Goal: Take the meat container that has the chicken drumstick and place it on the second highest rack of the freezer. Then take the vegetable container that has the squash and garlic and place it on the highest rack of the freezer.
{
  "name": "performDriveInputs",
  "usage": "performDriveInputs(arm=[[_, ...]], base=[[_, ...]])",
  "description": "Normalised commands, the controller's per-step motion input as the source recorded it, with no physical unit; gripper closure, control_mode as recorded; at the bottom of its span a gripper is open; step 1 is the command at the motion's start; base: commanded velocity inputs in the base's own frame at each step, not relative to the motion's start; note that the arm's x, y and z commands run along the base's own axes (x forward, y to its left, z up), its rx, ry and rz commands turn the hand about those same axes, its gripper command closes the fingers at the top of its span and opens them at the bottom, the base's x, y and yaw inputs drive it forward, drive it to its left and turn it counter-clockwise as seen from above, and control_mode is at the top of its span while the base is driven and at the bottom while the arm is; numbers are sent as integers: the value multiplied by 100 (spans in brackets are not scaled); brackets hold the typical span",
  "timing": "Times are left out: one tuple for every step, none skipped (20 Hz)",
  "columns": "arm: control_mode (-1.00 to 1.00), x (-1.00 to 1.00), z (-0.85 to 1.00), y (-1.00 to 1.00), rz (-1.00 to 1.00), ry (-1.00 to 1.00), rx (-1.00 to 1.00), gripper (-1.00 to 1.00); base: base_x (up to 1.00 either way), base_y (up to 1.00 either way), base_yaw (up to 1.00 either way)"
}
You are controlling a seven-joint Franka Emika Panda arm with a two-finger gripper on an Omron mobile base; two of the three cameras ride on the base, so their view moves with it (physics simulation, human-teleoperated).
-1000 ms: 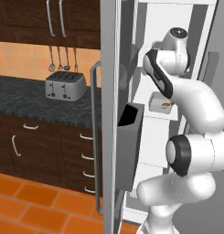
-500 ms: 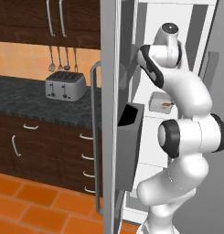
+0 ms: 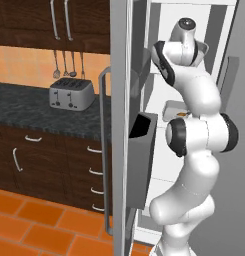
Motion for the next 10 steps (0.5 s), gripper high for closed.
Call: performDriveInputs(arm=[[-100, 52, 0, 0, 13, 0, 0, 100], [-100, 48, 0, 0, 17, -1, 0, 100], [-100, 49, 0, -3, 23, -2, 0, 100], [-100, 44, -4, 0, 25, -1, 0, 100], [-100, 44, -29, 0, 28, 0, 0, 100], [-100, 49, -49, 0, 33, 0, -2, 100], [-100, 55, -44, 0, 36, 0, -1, 100], [-100, 57, -46, 0, 41, 0, -3, 100], [-100, 59, -29, 0, 39, 0, 0, 100], [-100, 54, -26, 0, 37, 0, -1, 100]], base=[[0, 0, 0], [0, 0, 0], [0, 0, 0], [0, 0, 0], [0, 0, 0], [0, 0, 0], [0, 0, 0], [0, 0, 0], [0, 0, 0], [0, 0, 0]])
